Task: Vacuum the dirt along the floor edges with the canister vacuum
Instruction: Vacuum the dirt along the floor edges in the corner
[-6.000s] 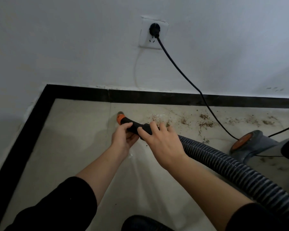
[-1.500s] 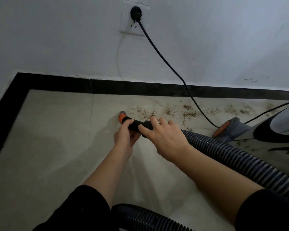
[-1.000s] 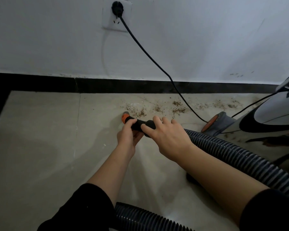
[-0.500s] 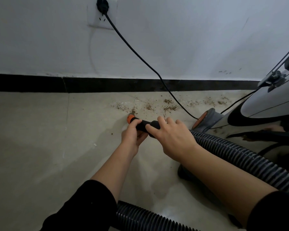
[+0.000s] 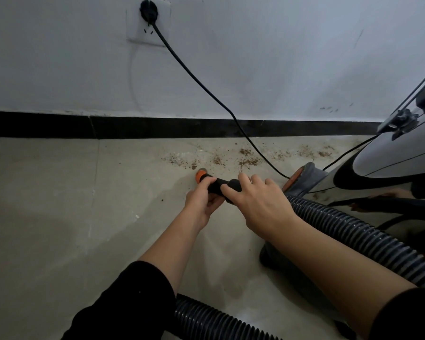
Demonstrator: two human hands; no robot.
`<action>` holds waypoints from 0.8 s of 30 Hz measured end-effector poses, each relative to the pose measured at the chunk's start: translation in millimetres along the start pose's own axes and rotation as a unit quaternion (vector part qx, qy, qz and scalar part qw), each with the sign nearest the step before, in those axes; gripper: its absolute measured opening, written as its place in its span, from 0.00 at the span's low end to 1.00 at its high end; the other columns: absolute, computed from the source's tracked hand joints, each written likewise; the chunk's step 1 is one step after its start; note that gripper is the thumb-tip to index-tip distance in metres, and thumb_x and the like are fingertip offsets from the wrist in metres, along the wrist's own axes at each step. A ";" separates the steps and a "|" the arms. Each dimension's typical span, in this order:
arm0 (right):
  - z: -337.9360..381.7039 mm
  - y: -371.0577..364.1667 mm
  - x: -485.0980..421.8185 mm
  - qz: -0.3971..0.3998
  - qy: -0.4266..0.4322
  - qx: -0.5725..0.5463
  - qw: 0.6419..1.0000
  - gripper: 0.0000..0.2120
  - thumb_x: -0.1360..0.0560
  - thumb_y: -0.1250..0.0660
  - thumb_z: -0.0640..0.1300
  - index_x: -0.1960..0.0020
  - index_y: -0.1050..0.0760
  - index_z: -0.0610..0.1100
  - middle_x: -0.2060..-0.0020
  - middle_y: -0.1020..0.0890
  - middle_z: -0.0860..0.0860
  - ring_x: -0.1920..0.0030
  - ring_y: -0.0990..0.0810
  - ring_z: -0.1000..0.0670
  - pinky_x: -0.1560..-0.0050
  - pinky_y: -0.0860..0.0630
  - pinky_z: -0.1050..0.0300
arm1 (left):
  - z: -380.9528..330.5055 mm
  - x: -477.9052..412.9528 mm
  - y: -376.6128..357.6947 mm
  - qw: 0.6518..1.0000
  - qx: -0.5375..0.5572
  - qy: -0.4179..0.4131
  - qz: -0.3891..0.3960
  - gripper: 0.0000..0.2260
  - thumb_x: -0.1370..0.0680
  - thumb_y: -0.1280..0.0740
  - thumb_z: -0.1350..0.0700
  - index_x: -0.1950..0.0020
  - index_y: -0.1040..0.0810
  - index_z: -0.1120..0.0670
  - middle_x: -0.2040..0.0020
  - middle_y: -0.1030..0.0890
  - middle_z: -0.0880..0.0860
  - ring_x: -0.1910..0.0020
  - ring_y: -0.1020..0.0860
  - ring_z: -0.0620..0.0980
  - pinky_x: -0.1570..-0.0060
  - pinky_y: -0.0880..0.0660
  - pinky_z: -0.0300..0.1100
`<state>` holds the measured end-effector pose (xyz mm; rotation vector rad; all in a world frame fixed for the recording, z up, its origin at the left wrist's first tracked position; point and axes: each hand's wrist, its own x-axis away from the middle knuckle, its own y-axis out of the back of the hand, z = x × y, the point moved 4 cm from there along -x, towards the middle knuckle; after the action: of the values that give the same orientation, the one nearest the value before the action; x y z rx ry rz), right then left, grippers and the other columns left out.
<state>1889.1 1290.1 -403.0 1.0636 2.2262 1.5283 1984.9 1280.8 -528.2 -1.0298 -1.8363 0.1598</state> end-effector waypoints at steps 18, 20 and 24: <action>35.9 11.9 -30.5 -0.034 0.037 -0.026 0.998 0.32 0.24 0.36 0.39 0.26 0.48 0.48 0.38 0.34 0.41 0.44 0.28 0.41 0.54 0.34 0.51 | -34.1 -4.2 48.8 0.997 0.020 -0.044 -0.067 0.14 0.23 0.30 0.55 0.43 0.22 0.63 0.47 0.17 0.61 0.49 0.17 0.54 0.54 0.18 0.44; 40.1 12.6 -34.0 -0.037 0.038 -0.027 0.998 0.32 0.24 0.36 0.39 0.26 0.48 0.49 0.38 0.34 0.41 0.44 0.28 0.41 0.55 0.36 0.51 | -38.6 -3.6 54.5 0.996 0.022 -0.050 -0.074 0.14 0.23 0.30 0.55 0.43 0.22 0.63 0.48 0.17 0.61 0.50 0.17 0.54 0.54 0.18 0.44; 47.7 14.6 -42.7 -0.045 0.040 -0.028 0.998 0.32 0.24 0.35 0.40 0.26 0.48 0.49 0.37 0.34 0.40 0.44 0.28 0.41 0.53 0.32 0.50 | -48.2 -3.1 63.2 0.994 0.018 -0.058 -0.087 0.14 0.23 0.31 0.55 0.43 0.22 0.63 0.48 0.17 0.61 0.50 0.17 0.54 0.54 0.18 0.43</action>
<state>1952.4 1297.7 -418.8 0.8900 2.2366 1.6111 2060.4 1303.1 -538.7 -0.8466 -2.0120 0.1507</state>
